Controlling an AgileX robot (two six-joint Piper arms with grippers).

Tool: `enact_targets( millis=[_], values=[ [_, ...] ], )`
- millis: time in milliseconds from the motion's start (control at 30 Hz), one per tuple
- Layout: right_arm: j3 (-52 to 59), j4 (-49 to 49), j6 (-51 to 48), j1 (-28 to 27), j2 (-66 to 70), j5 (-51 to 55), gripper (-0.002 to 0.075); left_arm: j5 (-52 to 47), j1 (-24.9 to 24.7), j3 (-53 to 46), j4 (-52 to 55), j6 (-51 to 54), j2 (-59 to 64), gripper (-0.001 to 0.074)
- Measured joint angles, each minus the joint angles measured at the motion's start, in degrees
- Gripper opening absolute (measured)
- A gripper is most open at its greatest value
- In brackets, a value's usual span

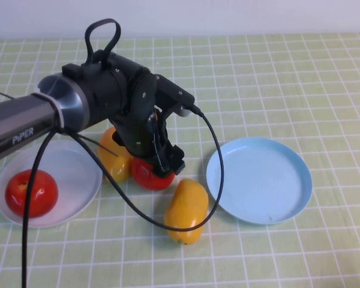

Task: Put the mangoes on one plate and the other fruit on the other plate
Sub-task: Put one type of fruit in the left plate

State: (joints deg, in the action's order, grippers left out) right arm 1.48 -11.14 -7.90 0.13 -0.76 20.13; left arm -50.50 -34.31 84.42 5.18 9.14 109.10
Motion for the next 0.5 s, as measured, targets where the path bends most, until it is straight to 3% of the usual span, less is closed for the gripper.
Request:
enact_targets(
  millis=[300,500],
  values=[
    [0.0,0.0,0.0,0.0,0.0,0.0,-0.0015,-16.98,0.0,12.69,1.07,-0.12,-1.56,0.0545],
    [0.0,0.0,0.0,0.0,0.0,0.0,-0.0015,-19.63,2.46,16.48,2.85,-3.84,-2.4,0.0545]
  ],
)
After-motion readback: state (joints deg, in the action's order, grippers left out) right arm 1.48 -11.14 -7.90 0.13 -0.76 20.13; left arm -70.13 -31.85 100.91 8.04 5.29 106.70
